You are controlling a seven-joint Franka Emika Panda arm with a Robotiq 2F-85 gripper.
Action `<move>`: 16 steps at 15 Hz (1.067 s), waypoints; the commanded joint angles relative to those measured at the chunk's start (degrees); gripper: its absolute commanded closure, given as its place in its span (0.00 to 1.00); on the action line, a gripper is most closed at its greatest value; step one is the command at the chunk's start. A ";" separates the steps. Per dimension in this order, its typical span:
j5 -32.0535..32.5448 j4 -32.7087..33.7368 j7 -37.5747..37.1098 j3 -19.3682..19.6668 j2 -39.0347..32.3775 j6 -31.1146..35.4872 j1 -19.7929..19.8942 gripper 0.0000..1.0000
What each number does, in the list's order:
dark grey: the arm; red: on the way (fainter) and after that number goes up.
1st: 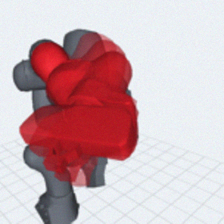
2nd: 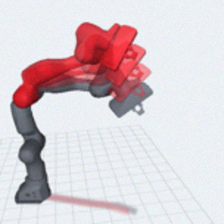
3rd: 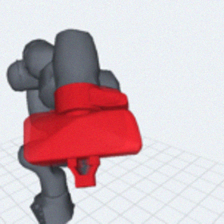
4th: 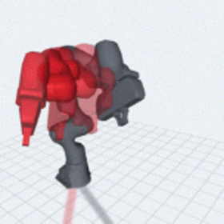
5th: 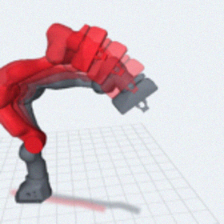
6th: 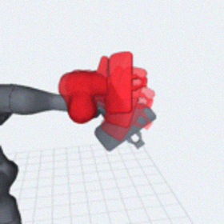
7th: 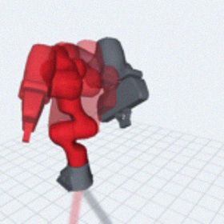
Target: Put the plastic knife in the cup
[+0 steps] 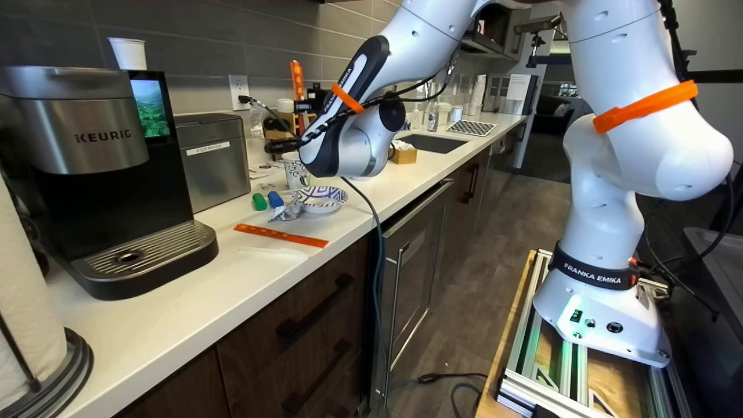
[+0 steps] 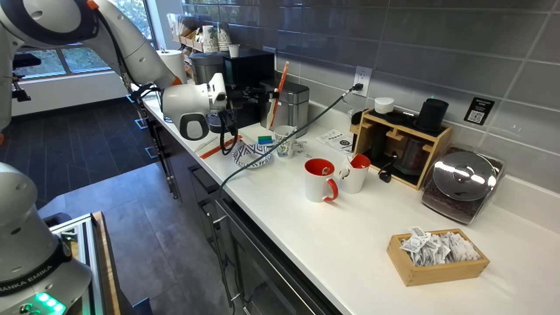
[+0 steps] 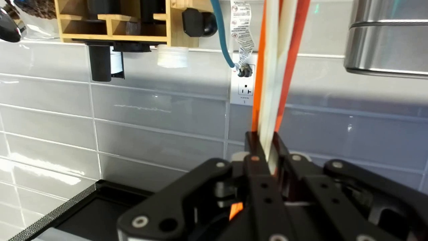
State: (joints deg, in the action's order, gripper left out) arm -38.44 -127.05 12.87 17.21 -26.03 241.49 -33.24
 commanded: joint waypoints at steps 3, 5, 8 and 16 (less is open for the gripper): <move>3.05 4.76 -8.10 7.05 -7.10 1.72 -4.35 0.98; 1.64 5.61 -8.99 8.51 -8.81 1.72 -5.51 0.98; -0.15 6.51 -9.89 10.59 -11.12 1.72 -6.82 0.98; -0.52 5.51 -8.38 9.63 -10.57 0.00 -5.81 0.91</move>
State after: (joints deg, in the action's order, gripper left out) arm -38.96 -121.54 4.49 26.84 -36.60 241.49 -39.05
